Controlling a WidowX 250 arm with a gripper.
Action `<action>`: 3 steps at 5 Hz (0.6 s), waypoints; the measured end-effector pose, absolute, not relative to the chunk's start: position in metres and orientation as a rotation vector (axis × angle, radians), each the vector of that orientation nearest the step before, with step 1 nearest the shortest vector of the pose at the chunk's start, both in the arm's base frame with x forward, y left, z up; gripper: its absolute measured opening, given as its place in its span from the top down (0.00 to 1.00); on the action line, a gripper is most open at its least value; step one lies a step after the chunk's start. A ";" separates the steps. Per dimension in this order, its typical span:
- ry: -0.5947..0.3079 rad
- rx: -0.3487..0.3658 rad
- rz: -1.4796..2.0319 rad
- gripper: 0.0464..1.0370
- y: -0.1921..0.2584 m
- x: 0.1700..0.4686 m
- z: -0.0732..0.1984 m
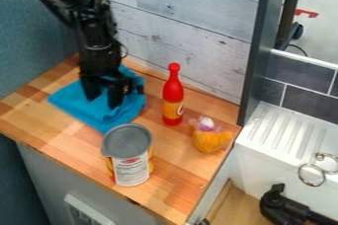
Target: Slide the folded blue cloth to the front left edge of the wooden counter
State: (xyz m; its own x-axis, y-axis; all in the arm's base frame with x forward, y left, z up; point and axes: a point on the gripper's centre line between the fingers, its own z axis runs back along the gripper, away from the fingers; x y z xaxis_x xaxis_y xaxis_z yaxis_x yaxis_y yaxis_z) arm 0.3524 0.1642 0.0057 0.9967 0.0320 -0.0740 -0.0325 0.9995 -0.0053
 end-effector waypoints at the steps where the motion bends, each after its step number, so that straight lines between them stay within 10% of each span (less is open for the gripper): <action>1: 0.122 0.015 0.161 0.04 0.178 0.314 0.004; 3: 0.151 0.020 0.266 0.04 0.194 0.284 0.002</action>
